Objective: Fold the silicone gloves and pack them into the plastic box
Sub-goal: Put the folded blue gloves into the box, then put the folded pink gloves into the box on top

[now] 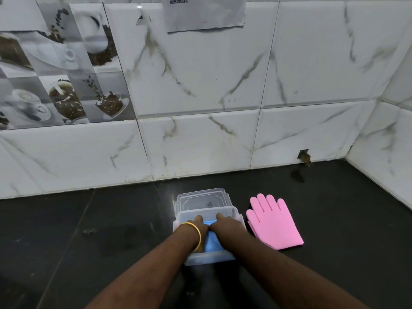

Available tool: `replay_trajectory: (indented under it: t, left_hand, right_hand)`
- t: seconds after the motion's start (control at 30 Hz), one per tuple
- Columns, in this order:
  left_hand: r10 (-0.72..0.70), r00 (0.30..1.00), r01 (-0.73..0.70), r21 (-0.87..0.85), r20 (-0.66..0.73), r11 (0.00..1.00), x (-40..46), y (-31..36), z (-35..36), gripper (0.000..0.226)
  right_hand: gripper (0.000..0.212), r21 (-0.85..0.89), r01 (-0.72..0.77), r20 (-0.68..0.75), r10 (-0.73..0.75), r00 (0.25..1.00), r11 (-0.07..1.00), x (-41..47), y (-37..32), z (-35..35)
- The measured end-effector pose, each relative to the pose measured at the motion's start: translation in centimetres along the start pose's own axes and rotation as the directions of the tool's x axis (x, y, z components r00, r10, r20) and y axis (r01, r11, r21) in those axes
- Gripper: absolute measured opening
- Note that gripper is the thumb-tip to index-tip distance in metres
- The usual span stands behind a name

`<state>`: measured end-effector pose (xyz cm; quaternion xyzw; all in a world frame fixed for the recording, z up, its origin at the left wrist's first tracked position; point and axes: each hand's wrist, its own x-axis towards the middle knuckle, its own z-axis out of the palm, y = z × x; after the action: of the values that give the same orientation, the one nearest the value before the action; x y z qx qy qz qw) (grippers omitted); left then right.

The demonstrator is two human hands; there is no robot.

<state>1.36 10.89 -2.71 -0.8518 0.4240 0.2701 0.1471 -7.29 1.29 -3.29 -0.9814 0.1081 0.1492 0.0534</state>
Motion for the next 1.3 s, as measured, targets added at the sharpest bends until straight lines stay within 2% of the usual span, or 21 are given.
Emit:
replay_trajectory:
  t: [0.1,0.23,0.37,0.47,0.63,0.73,0.8,1.03,1.1,1.2,1.23,1.3]
  left_hand:
    - [0.035,0.999,-0.035,0.071,0.0,0.997,-0.3,0.7,-1.9,0.07]
    - [0.02,0.986,-0.021,-0.008,-0.168,1.0,-0.9,3.3,-5.1,0.058]
    - [0.01,0.926,-0.055,-0.109,-0.377,0.993,-0.8,7.9,-6.8,0.049]
    - [0.061,0.908,-0.121,-0.121,-0.414,0.985,0.3,12.7,-6.8,0.056]
    - [0.161,0.928,-0.198,-0.081,-0.335,0.977,2.8,19.1,-4.4,0.061]
    - [0.182,0.95,-0.192,-0.015,-0.252,0.981,4.2,20.6,-2.4,0.059]
    - [0.186,0.951,-0.183,0.037,-0.245,0.982,4.9,21.0,-1.4,0.057]
    - [0.245,0.914,-0.215,0.125,-0.325,0.968,6.1,21.9,0.1,0.035]
    - [0.243,0.908,-0.21,0.131,-0.342,0.969,6.3,22.7,0.5,0.029]
    - [0.182,0.908,-0.161,0.088,-0.378,0.983,6.5,23.7,0.6,0.028]
    - [0.158,0.908,-0.141,0.072,-0.389,0.987,6.6,23.7,0.3,0.028]
    - [0.103,0.903,-0.09,0.049,-0.417,0.995,6.7,23.6,-0.6,0.033]
  right_hand:
    - [0.039,0.033,0.066,-0.06,-0.064,0.996,0.997,-0.9,1.5,-1.1]
    - [0.039,0.115,0.122,-0.251,-0.09,0.964,0.986,-2.2,5.0,-4.0]
    - [0.021,0.193,0.086,-0.356,-0.012,0.934,0.977,-4.1,9.4,-6.4]
    - [0.021,0.316,0.021,-0.414,0.118,0.903,0.949,-5.6,13.2,-5.8]
    - [0.023,0.416,-0.11,-0.352,0.271,0.896,0.903,-7.1,18.7,-2.1]
    - [0.031,0.504,-0.19,-0.268,0.362,0.893,0.843,-7.9,21.0,-0.1]
    - [0.031,0.566,-0.224,-0.219,0.406,0.887,0.794,-8.4,22.0,1.0]
    - [0.024,0.836,-0.261,-0.059,0.553,0.831,0.482,-8.7,22.9,3.2]
    - [0.024,0.907,-0.258,0.016,0.582,0.813,0.334,-8.9,22.3,3.4]
    - [0.027,0.978,-0.205,0.14,0.597,0.79,0.042,-9.5,21.2,3.6]
    - [0.026,0.983,-0.185,0.155,0.63,0.761,-0.019,-9.7,20.8,3.7]
    - [0.025,0.978,-0.17,0.203,0.732,0.651,-0.12,-10.2,20.1,3.8]
